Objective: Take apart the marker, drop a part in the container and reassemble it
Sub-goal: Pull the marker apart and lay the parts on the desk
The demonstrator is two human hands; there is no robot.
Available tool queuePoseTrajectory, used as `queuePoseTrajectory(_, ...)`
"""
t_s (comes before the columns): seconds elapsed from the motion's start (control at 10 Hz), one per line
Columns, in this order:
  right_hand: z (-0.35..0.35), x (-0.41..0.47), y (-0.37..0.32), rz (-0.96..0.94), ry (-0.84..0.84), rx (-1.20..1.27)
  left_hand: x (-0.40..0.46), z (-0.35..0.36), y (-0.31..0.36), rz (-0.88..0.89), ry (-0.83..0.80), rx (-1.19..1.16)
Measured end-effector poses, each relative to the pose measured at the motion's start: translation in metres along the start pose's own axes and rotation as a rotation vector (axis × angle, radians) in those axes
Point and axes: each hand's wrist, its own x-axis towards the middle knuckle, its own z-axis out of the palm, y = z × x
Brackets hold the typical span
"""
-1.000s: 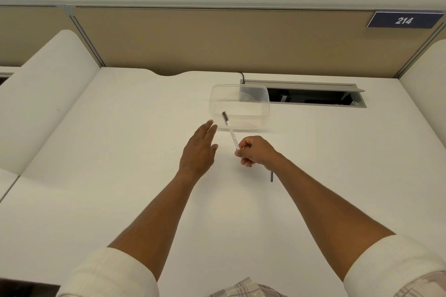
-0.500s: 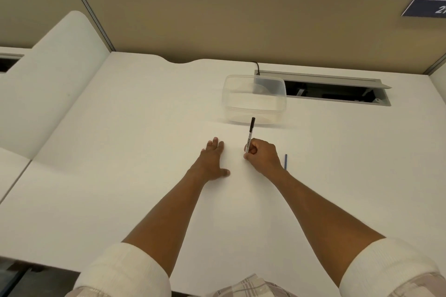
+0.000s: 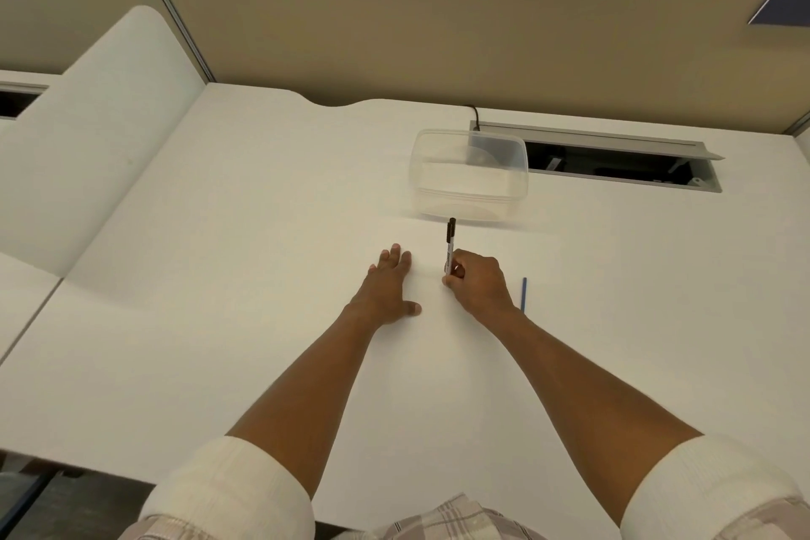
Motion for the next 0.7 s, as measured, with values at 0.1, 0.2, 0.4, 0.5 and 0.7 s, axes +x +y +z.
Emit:
queuePoseTrajectory(0.1,0.0,-0.0007,0.0003,-0.004,0.012,-0.013,-0.0006,-0.0001,0.0004,0.0,0.003,0.0)
queuePoseTrajectory(0.2,0.0003,-0.0007,0.0009,-0.014,0.035,-0.026,-0.0003,0.0002,-0.0005,-0.001,0.002,-0.005)
queuePoseTrajectory(0.4,0.0009,-0.0014,0.0002,0.01,0.041,-0.041,-0.0007,0.0005,-0.001,-0.004,0.003,-0.001)
queuePoseTrajectory(0.5,0.0008,-0.0013,-0.0004,0.006,0.026,-0.051,-0.0005,0.0008,-0.0013,-0.004,0.004,0.003)
queuePoseTrajectory(0.7,0.0004,-0.0035,0.0029,0.024,0.0,-0.104,0.0,0.0008,-0.002,-0.008,0.003,-0.005)
